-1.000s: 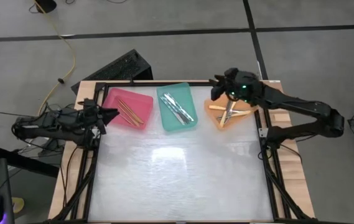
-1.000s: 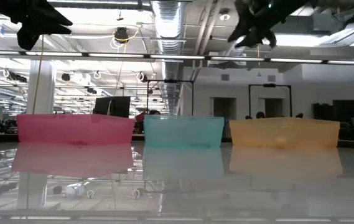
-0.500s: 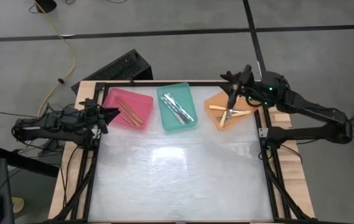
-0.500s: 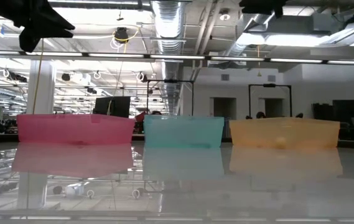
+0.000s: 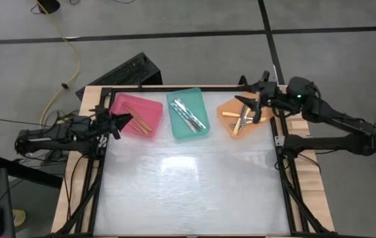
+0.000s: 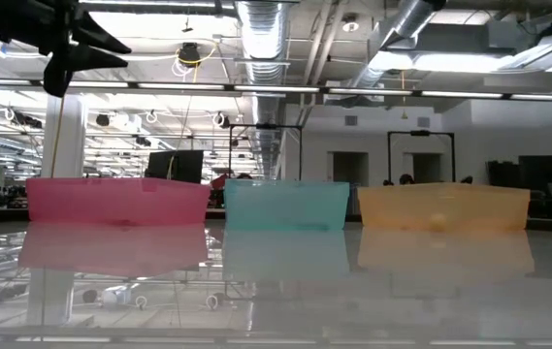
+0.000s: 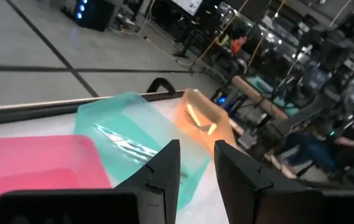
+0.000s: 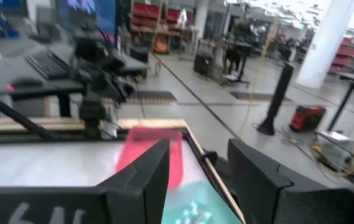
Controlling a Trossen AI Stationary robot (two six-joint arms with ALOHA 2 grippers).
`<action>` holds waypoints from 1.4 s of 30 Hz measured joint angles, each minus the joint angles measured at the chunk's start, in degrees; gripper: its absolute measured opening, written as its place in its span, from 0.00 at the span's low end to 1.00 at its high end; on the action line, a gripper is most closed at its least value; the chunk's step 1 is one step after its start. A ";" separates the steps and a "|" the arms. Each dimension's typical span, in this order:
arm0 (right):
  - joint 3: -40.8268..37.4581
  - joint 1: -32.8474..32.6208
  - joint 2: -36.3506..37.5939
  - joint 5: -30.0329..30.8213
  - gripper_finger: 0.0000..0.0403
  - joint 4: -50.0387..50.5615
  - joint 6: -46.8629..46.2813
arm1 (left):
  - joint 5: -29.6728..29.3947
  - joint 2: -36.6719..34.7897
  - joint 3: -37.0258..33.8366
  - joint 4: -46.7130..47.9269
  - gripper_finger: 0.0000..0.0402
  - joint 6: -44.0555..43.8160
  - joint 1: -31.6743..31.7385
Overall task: Sort silverware by color (type)
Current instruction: Return to Home Position
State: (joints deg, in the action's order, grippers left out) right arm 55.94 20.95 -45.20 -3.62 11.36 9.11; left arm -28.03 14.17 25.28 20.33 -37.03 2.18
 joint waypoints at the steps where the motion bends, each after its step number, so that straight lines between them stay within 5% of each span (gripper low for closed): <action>1: -0.02 0.50 0.91 -1.13 0.45 0.23 -0.48 | 1.59 -0.10 0.00 -0.42 0.21 -0.52 1.39; 11: -0.43 3.83 12.37 -4.08 0.45 7.15 -8.17 | 20.12 -0.34 -0.65 2.17 0.21 3.26 16.64; 23: -16.01 1.57 25.04 -4.07 0.45 -8.25 -19.59 | 45.32 -0.31 -12.86 -19.62 0.18 -3.70 31.64; 42: -40.60 1.58 45.03 -1.95 0.45 -21.42 -34.75 | 48.85 -0.33 -21.06 -32.00 0.17 -10.76 37.68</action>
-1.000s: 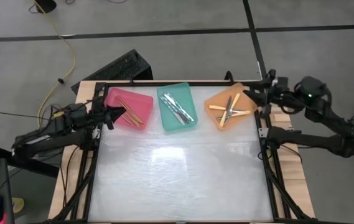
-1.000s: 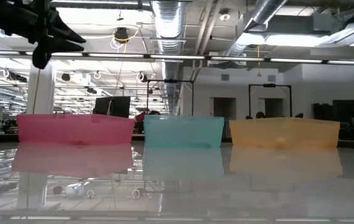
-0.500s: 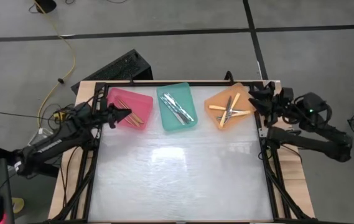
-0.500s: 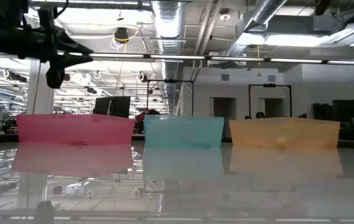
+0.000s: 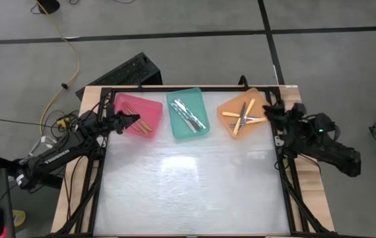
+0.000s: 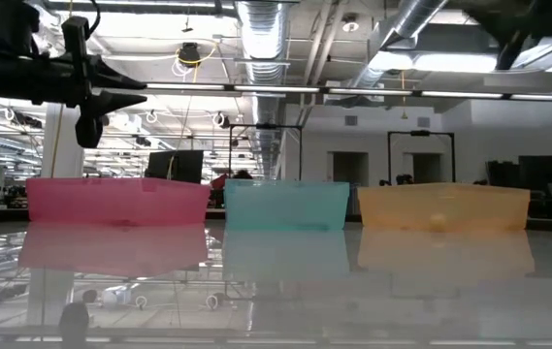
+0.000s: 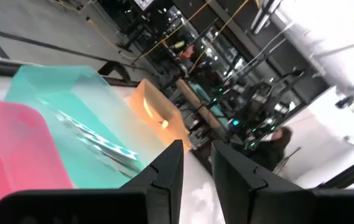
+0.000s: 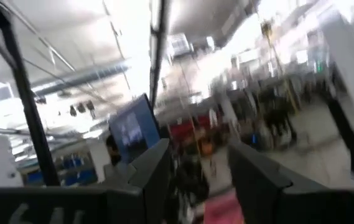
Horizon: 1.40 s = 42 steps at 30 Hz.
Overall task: Sort silverware by color (type)
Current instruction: Return to Home Position
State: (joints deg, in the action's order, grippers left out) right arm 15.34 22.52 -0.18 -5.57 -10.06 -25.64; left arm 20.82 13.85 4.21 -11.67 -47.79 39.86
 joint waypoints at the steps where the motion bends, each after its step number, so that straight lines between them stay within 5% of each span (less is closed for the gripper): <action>1: -0.81 0.00 -0.23 0.26 0.45 0.05 -0.97 | -0.04 0.04 -0.78 -1.40 0.17 -1.16 0.01; 14: -14.75 -0.04 -0.11 5.99 0.45 -11.76 -4.84 | -0.83 -0.02 -3.62 -3.24 0.17 0.05 0.00; 24: -14.87 -0.04 -0.53 7.07 0.45 -8.67 -5.45 | -5.36 -0.02 -3.68 -0.61 0.17 2.47 0.00; 42: -14.94 -0.04 -0.53 6.48 0.45 -1.98 -0.76 | -22.84 0.03 -3.79 10.29 0.17 8.27 -0.03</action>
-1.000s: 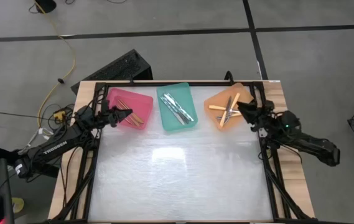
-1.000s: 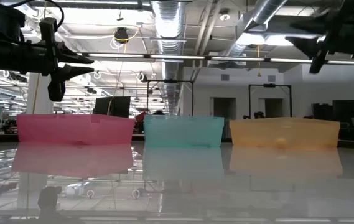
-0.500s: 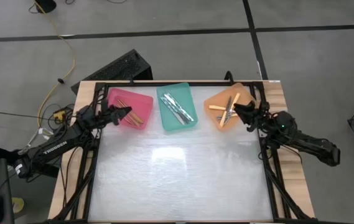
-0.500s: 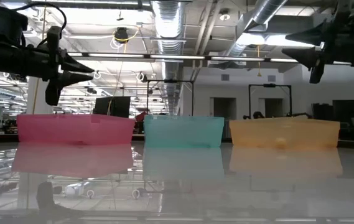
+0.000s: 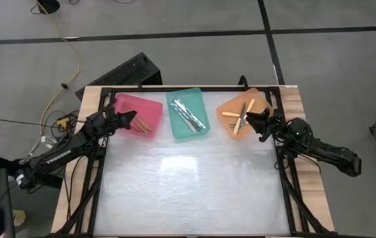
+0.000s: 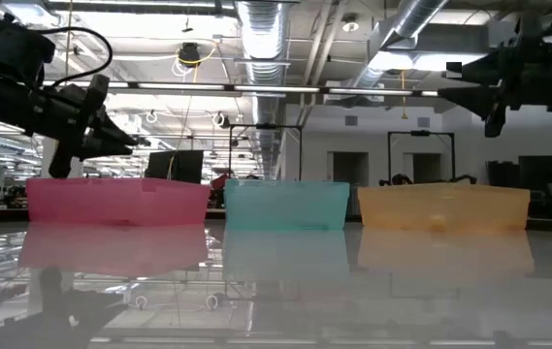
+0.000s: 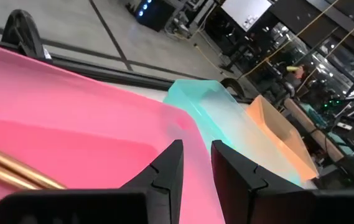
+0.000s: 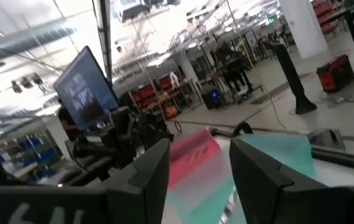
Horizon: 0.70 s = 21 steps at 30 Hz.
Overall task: Sort silverware by color (type)
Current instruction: Return to Home Position
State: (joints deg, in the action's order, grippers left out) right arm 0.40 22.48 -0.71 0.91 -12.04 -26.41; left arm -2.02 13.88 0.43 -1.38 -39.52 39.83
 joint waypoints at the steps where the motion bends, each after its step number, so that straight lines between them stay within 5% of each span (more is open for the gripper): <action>1: -0.01 0.00 0.00 -0.26 0.45 0.76 0.20 | -0.11 0.08 0.00 -0.21 0.17 0.08 0.00; 15: -0.07 0.00 -0.02 -12.67 0.45 1.55 10.75 | -3.68 0.10 -0.04 -0.95 0.17 4.93 0.00; 21: -0.07 0.00 -0.02 -12.87 0.45 3.92 13.35 | -4.40 0.10 -0.04 -1.17 0.17 5.94 0.02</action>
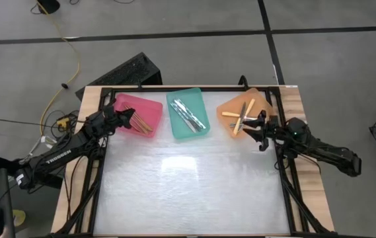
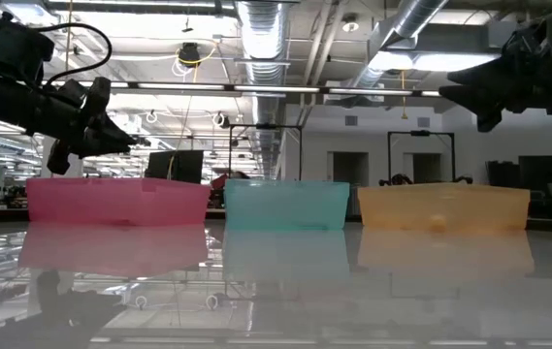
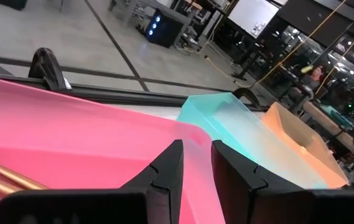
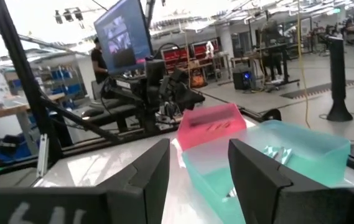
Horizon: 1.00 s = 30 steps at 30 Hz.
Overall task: Sort silverware by color (type)
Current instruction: Return to Home Position
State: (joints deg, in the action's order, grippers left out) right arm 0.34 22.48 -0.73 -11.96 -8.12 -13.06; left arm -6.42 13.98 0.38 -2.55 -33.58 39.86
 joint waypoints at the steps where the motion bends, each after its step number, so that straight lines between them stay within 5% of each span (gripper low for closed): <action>1: 0.00 0.00 0.00 0.55 0.45 -0.03 -0.38 | 0.23 0.00 0.00 0.00 0.17 -0.02 0.00; 6: 0.28 0.11 0.03 5.12 0.45 -0.98 -11.33 | 3.11 0.00 0.00 0.42 0.17 -5.34 0.00; 15: 0.44 0.15 0.00 14.00 0.45 -2.09 -17.76 | 3.02 0.00 0.47 0.25 0.17 -17.94 0.00; 22: 0.63 0.00 0.06 14.70 0.45 -18.42 -10.59 | 10.36 -3.00 5.59 -10.42 0.17 1.21 -0.01; 25: 0.68 0.02 0.07 10.76 0.45 -19.62 -10.47 | 11.78 -5.46 6.84 -7.76 0.17 5.49 -0.02; 30: 0.68 0.00 0.04 -8.94 0.45 -17.89 -6.62 | 11.56 -9.91 5.09 0.68 0.17 5.55 -0.02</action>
State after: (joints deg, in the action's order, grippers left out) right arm 1.02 22.48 -0.69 -20.90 -26.01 -19.68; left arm 5.14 4.07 5.47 -1.87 -28.03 39.83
